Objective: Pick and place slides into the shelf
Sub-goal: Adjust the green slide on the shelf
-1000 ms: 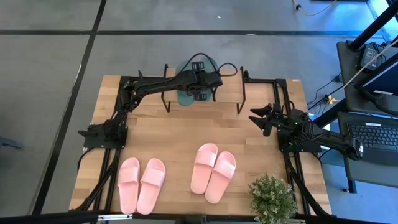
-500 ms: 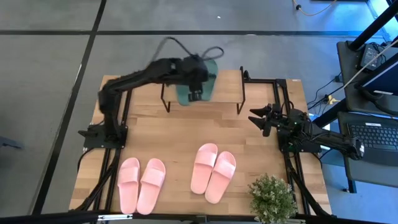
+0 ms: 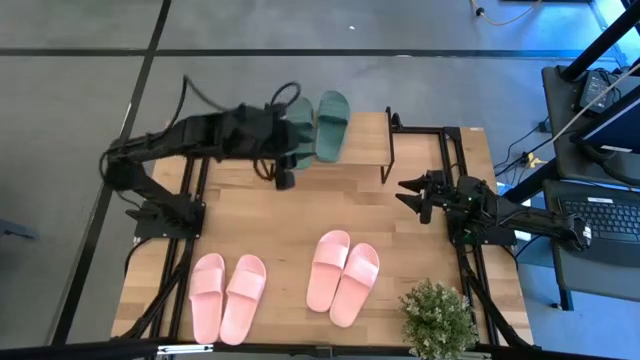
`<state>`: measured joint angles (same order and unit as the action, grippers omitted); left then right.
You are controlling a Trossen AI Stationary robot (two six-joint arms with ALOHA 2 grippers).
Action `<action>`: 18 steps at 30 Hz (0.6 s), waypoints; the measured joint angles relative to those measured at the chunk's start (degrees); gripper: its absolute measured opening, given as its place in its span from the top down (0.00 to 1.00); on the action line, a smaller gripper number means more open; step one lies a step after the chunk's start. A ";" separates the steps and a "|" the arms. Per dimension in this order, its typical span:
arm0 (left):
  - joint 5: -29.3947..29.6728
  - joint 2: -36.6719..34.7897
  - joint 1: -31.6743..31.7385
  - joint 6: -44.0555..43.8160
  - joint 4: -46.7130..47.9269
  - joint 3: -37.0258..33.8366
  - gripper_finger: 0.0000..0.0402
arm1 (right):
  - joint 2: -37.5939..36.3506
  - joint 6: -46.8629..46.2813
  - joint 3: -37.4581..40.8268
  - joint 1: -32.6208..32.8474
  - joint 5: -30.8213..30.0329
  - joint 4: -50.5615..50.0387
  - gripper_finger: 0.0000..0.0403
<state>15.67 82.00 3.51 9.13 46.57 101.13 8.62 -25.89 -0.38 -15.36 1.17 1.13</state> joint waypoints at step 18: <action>18.52 -15.58 -20.36 -21.80 -36.39 -49.82 0.69 | 0.68 2.40 0.00 2.49 0.00 1.13 0.31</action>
<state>34.19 66.42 -16.85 -12.67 10.18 51.31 9.30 -23.50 -0.37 -12.86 1.17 2.26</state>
